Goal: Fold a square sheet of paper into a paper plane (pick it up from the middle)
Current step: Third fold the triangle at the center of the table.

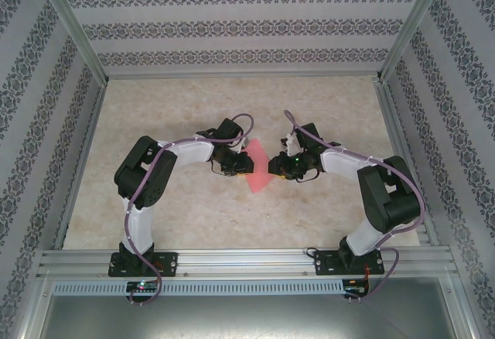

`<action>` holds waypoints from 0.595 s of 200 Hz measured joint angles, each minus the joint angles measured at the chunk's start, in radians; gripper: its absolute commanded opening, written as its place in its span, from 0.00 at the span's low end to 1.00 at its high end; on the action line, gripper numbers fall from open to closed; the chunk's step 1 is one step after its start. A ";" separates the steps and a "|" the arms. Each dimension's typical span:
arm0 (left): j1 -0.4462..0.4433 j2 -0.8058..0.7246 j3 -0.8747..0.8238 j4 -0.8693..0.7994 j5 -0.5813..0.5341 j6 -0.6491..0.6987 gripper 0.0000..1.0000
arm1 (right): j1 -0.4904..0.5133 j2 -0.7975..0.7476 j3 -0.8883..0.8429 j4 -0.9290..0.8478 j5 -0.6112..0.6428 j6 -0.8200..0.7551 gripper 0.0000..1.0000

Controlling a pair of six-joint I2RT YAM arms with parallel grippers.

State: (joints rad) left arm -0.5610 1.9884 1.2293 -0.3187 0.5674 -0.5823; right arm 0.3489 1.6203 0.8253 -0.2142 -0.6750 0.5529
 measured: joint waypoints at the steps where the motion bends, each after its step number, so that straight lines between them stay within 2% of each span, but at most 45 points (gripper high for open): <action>1: 0.000 0.000 0.000 0.000 0.000 0.000 0.25 | 0.000 0.000 0.000 0.001 0.000 0.001 0.19; 50: 0.000 0.000 0.000 0.000 0.000 0.000 0.25 | 0.003 -0.001 -0.001 0.049 -0.029 0.039 0.06; 119: 0.000 0.000 0.000 0.000 0.000 0.000 0.25 | 0.046 0.084 0.006 0.159 -0.056 0.109 0.05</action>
State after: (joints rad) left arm -0.5610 1.9884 1.2293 -0.3191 0.5678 -0.5819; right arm 0.3946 1.7042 0.8318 -0.0551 -0.7315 0.6617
